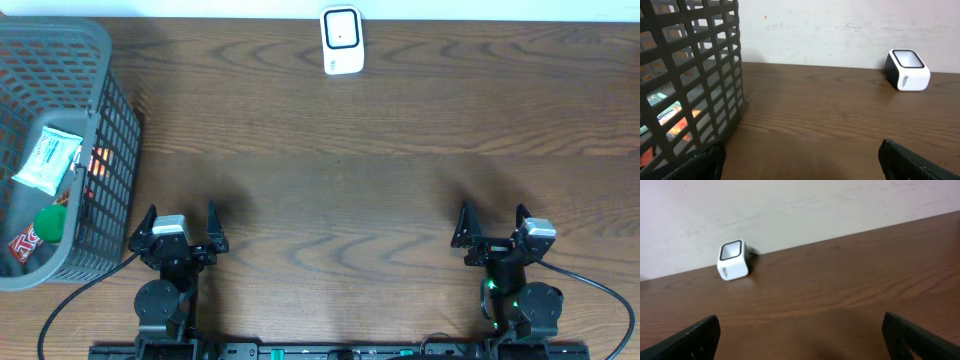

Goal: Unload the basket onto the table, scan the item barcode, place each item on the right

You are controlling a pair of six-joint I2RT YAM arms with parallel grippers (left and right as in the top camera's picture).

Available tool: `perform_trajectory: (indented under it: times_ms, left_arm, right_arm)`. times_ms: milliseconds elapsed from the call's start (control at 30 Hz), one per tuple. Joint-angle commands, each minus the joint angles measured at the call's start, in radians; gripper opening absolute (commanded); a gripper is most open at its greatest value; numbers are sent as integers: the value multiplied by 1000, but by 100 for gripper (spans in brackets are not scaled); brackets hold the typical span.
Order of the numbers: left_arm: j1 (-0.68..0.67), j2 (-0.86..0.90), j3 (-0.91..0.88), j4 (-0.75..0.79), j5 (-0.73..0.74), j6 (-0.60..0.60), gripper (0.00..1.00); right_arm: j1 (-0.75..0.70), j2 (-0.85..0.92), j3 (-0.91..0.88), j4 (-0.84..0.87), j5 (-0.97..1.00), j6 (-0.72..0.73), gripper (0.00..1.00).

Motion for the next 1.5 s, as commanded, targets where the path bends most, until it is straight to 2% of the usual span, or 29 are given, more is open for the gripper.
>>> perform_trajectory:
  times_ms: [0, 1300, 1467]
  left_arm:
    - [-5, -7, -19, -40, 6, 16, 98]
    - [-5, -7, -19, -40, 6, 16, 98]
    - [-5, -7, -19, 13, 6, 27, 98]
  right_arm:
    - [20, -6, -1, -4, 9, 8, 99]
    - [20, -6, -1, -4, 9, 8, 99]
    - [20, -6, -1, -4, 9, 8, 99]
